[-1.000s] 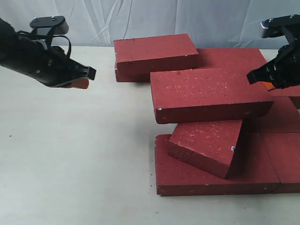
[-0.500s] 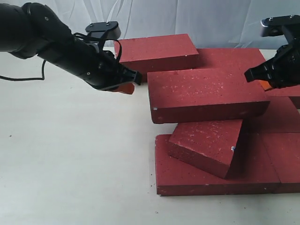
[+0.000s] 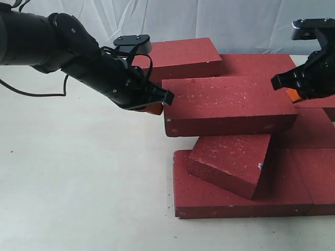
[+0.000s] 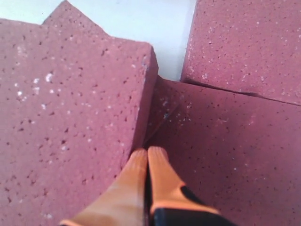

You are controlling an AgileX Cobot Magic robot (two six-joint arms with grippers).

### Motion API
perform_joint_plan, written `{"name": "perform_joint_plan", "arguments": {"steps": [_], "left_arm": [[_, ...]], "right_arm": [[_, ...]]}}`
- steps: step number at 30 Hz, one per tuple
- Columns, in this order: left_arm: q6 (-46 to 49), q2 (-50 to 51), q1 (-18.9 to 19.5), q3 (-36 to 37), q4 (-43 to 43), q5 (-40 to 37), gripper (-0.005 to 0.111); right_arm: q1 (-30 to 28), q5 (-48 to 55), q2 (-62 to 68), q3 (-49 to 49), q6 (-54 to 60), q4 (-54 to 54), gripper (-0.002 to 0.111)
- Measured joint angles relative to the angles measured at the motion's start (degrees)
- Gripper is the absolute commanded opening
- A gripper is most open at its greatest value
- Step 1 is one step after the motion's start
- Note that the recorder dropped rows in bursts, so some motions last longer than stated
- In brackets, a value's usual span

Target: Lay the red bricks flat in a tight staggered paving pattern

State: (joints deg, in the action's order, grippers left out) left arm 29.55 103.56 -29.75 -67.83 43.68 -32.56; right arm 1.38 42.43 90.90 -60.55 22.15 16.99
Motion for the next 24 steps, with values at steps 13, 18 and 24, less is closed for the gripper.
{"name": "perform_joint_plan", "arguments": {"steps": [13, 18, 24], "left_arm": [[-1.8, -5.0, 0.1, 0.0, -4.2, 1.5, 0.000], [-3.4, -6.9, 2.5, 0.0, -8.1, -1.7, 0.000], [-6.6, -10.2, 7.0, 0.0, -14.8, -6.2, 0.000]], "right_arm": [[0.3, 1.0, -5.4, 0.0, 0.0, 3.6, -0.001], [3.6, 0.8, -6.8, -0.4, 0.0, 4.9, -0.001], [10.4, -2.9, -6.6, -2.7, -0.1, 6.0, -0.001]]}}
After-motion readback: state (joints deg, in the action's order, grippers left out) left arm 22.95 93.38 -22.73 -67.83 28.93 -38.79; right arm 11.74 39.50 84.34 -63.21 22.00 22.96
